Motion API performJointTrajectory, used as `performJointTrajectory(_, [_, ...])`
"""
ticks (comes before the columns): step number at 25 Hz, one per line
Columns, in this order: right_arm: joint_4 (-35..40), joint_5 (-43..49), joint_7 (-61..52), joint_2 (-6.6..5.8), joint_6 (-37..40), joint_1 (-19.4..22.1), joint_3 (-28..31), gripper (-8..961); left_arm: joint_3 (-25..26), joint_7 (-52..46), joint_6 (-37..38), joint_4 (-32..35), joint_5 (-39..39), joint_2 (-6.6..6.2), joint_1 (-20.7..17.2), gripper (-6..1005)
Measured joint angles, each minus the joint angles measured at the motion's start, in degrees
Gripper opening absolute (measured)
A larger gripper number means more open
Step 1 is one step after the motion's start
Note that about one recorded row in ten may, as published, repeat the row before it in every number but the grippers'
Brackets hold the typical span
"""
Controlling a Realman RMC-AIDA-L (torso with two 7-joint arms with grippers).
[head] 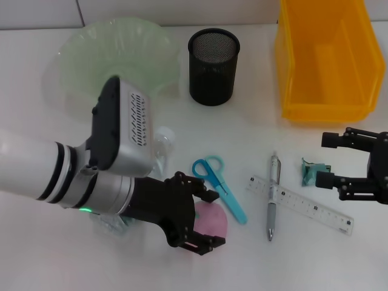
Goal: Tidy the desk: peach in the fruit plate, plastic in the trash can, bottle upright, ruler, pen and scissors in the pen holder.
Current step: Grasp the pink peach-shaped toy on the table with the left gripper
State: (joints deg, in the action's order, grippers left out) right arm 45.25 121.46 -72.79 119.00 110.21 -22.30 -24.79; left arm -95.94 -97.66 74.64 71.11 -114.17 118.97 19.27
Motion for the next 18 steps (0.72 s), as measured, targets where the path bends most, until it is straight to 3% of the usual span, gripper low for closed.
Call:
performJointTrajectory(10, [0.1, 0.0, -0.1, 0.0, 0.51, 0.24, 0.0, 832, -2.73, -4.28, -0.71, 0.6, -4.87, 0.09, 3.56, 769])
performJointTrajectory(16, [0.1, 0.0, -0.3, 0.06, 1.06, 0.29, 0.0, 832, -5.09, -6.5, -1.98, 1.91, -8.27, 0.12, 3.99, 593])
performJointTrajectory(18, [0.1, 0.01, -0.33, 0.09, 1.22, 0.39, 0.01, 832, -5.68, -6.52, -2.16, 3.28, -8.74, 0.16, 3.7, 459])
